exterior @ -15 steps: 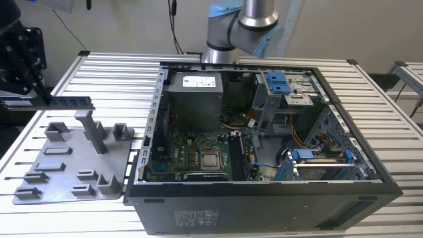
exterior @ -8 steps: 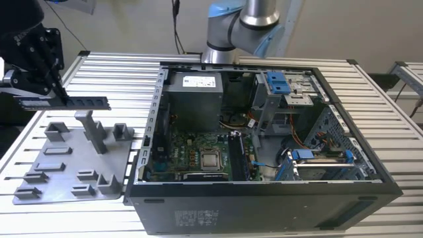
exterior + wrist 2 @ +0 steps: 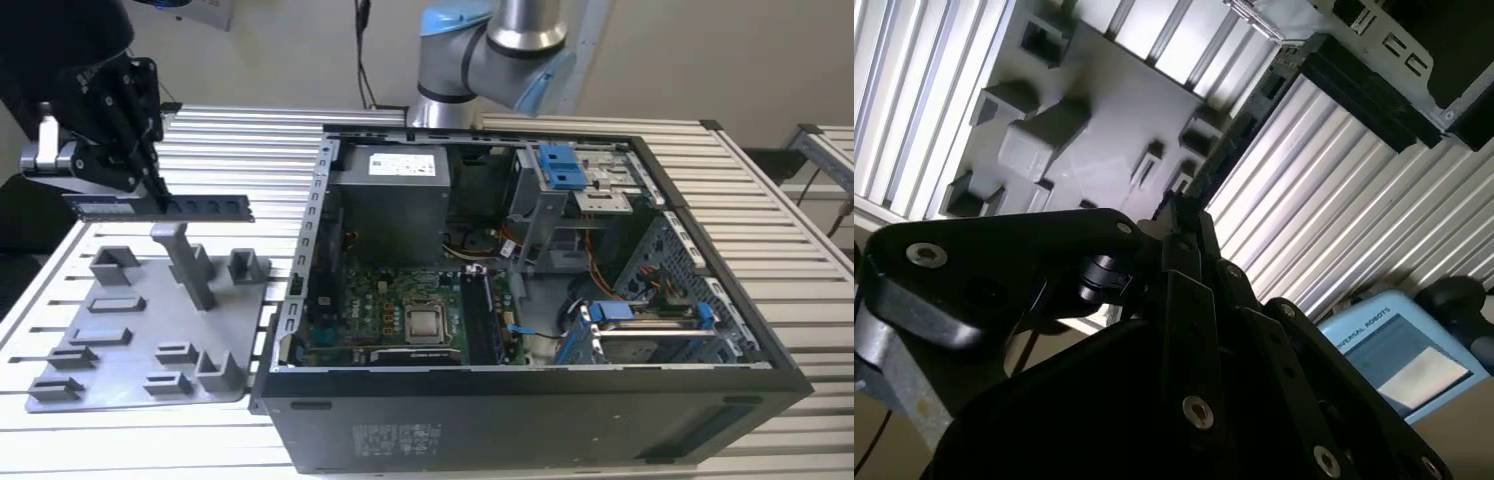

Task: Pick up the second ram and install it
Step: 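Pick up the second ram and move it above second insertion slot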

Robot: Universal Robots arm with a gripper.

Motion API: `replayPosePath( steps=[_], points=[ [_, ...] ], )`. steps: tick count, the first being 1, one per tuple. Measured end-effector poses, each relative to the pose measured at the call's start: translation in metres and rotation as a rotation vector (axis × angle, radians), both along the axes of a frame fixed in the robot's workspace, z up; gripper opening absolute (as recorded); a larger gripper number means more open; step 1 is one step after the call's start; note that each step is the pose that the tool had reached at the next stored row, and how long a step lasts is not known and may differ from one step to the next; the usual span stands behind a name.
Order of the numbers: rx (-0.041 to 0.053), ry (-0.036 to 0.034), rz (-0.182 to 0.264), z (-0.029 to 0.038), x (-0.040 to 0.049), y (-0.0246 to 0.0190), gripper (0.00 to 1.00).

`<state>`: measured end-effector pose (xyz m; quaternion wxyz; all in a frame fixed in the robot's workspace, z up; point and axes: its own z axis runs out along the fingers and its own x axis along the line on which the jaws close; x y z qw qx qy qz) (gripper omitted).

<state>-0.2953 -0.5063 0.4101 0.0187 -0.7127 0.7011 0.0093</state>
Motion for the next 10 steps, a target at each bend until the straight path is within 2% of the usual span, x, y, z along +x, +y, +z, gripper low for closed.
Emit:
replayPosePath(
  steps=[10],
  points=[
    [0.0000, 0.0003, 0.000, 0.0000, 0.0211, 0.0000, 0.14]
  ],
)
